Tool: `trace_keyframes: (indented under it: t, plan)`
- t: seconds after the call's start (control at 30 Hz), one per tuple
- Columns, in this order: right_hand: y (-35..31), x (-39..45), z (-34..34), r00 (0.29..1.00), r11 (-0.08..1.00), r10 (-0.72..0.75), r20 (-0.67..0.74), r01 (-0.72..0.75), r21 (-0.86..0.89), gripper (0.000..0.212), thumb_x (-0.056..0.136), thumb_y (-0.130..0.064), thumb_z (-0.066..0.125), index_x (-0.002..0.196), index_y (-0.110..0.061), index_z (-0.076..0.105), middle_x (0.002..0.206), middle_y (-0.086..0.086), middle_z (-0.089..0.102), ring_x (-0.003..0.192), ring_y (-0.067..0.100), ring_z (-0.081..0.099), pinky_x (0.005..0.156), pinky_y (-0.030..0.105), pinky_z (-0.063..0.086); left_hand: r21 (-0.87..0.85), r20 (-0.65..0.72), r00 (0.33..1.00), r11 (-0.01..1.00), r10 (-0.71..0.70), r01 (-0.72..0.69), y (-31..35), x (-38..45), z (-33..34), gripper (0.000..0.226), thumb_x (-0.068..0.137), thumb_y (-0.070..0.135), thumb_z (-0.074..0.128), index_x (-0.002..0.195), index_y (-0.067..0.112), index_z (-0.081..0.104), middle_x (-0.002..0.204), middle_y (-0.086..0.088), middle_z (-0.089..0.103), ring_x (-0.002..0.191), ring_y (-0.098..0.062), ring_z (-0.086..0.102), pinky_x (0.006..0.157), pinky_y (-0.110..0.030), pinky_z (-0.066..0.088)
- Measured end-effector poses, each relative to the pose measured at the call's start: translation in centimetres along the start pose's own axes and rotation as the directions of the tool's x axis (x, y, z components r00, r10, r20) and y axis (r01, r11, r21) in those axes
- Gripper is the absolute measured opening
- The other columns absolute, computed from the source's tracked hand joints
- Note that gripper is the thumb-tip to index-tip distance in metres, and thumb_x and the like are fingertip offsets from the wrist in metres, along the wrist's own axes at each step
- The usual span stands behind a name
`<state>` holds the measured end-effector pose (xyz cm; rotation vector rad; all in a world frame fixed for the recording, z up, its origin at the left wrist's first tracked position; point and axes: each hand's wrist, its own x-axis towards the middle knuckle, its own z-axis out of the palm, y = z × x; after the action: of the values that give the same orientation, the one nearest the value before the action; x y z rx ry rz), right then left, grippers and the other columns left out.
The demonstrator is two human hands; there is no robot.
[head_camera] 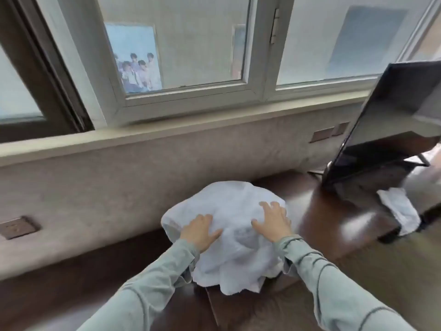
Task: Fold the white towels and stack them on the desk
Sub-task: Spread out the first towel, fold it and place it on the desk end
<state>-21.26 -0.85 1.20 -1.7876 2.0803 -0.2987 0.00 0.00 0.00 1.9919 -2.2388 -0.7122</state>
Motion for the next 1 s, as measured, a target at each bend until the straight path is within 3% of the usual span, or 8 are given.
trace_keyframes:
  t: [0.17,0.33,0.43,0.63,0.77,0.87,0.93,1.0]
  plan:
    - [2.2,-0.3,2.4,0.997,0.983,0.08,-0.001,-0.079,0.163,0.058,0.082,-0.053,0.055,0.134,-0.033,0.04,0.148,0.0,0.018,0.138,0.03,0.02,0.113,0.042,0.022,-0.177,0.017,1.0,0.984,-0.022,0.024,0.2,1.8,2.1,0.069,0.084,0.063,0.046,0.132,0.014,0.04,0.129,-0.004,0.047,0.121,-0.023,0.045,0.103,-0.036,0.036]
    - [1.9,-0.1,3.0,0.991,0.966,0.073,-0.111,-0.043,0.254,0.058,0.077,-0.044,0.068,0.128,-0.026,0.048,0.14,-0.001,0.024,0.124,0.03,0.031,0.102,0.034,0.031,-0.3,0.091,0.995,0.951,-0.052,0.077,0.8,2.7,1.6,0.056,0.073,0.056,0.065,0.111,0.016,0.053,0.11,0.001,0.058,0.103,-0.02,0.054,0.089,-0.031,0.042]
    - [1.1,0.3,2.1,0.979,0.928,0.136,-0.152,-0.072,0.366,0.068,0.07,-0.035,0.076,0.129,-0.024,0.044,0.136,0.0,0.029,0.117,0.03,0.037,0.101,0.037,0.032,-0.357,0.104,0.99,0.926,-0.094,0.125,1.3,2.6,1.0,0.064,0.052,0.063,0.059,0.097,0.018,0.058,0.103,0.001,0.062,0.098,-0.019,0.056,0.087,-0.031,0.044]
    - [0.1,1.9,-0.6,0.943,0.729,0.331,0.015,-0.266,0.631,0.084,0.071,-0.033,0.078,0.138,-0.019,0.031,0.144,0.009,0.027,0.127,0.031,0.039,0.108,0.041,0.03,-0.52,-0.136,0.982,0.853,-0.134,0.044,3.4,1.6,-4.3,0.042,0.06,0.051,0.058,0.071,0.011,0.059,0.072,0.004,0.058,0.075,-0.015,0.053,0.073,-0.032,0.044]
    - [-1.1,1.3,-2.3,0.984,0.765,0.165,0.066,-0.17,0.621,0.081,0.069,-0.022,0.076,0.137,-0.018,0.032,0.14,0.01,0.031,0.124,0.026,0.039,0.1,0.03,0.033,-0.603,-0.345,0.933,0.785,-0.097,-0.141,4.5,0.0,-8.7,0.045,0.053,0.045,0.059,0.075,0.006,0.056,0.071,-0.001,0.053,0.07,-0.017,0.048,0.072,-0.031,0.042]
    - [-3.0,0.3,-2.6,0.993,0.873,-0.024,0.113,-0.034,0.487,0.101,0.048,-0.029,0.069,0.139,-0.026,0.024,0.141,0.006,0.026,0.129,0.027,0.03,0.108,0.037,0.03,-0.59,-0.464,0.885,0.762,-0.049,-0.267,4.7,-0.9,-11.6,0.021,0.059,0.033,0.059,0.076,0.021,0.057,0.076,0.019,0.053,0.073,-0.001,0.049,0.075,-0.019,0.04]
    - [-4.3,0.0,-2.8,0.967,0.944,-0.159,0.201,0.089,0.317,0.114,0.05,-0.026,0.071,0.146,-0.028,0.008,0.151,0.002,0.011,0.139,0.03,0.013,0.113,0.047,0.023,-0.567,-0.521,0.852,0.764,-0.043,-0.308,4.8,-1.9,-13.4,0.014,0.062,0.028,0.057,0.061,0.02,0.046,0.055,0.017,0.043,0.056,-0.001,0.038,0.06,-0.019,0.034]
    - [-5.2,-0.4,-2.8,0.921,0.967,-0.246,0.301,0.212,0.14,0.123,0.061,-0.017,0.075,0.147,-0.032,-0.012,0.155,-0.003,-0.011,0.143,0.03,-0.001,0.115,0.051,0.017,-0.561,-0.577,0.814,0.757,-0.069,-0.334,4.3,-2.8,-14.6,0.021,0.063,0.027,0.056,0.066,0.008,0.048,0.058,0.012,0.043,0.057,-0.006,0.038,0.06,-0.023,0.035]
